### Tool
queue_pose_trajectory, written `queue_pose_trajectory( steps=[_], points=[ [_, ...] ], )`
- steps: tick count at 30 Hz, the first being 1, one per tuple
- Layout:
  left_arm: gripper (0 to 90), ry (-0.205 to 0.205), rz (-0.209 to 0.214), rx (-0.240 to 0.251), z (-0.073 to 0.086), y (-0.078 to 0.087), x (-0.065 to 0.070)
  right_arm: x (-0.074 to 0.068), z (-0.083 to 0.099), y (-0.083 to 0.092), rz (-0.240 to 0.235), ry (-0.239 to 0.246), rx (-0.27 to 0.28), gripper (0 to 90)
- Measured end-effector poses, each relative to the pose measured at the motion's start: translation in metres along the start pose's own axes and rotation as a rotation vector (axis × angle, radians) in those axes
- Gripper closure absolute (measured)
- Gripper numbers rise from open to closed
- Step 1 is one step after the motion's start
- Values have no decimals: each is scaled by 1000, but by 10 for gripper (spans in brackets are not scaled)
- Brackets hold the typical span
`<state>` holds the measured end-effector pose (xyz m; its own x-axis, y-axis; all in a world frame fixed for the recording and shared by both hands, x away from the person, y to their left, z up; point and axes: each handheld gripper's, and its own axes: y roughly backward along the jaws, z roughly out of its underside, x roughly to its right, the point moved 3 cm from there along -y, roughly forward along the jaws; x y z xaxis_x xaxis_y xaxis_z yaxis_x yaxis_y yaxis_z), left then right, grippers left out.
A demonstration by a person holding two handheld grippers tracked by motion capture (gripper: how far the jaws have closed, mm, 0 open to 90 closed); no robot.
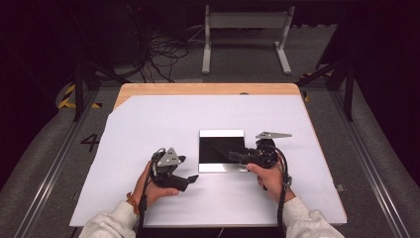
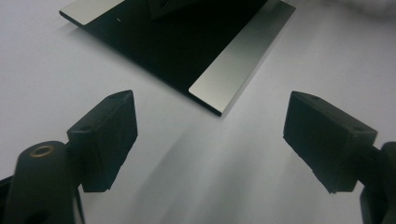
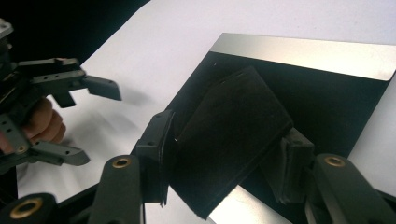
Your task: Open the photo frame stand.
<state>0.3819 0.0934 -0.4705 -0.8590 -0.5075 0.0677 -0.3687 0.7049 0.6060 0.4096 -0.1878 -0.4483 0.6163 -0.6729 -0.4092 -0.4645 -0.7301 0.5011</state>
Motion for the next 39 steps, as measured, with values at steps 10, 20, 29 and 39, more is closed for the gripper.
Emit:
queue_pose_trajectory(
  steps=[10,20,29,39],
  points=[
    [175,8,-9,-43,-10,-24,-8,-5,3,6,-13,36,16,520],
    [170,32,27,-65,-16,-38,-13,-8,5,9,-14,75,28,528],
    [171,51,51,-77,-19,-47,-15,-12,6,12,-24,124,41,538],
    [192,66,61,-69,-24,-51,-21,-15,7,14,-33,170,56,545]
  ],
)
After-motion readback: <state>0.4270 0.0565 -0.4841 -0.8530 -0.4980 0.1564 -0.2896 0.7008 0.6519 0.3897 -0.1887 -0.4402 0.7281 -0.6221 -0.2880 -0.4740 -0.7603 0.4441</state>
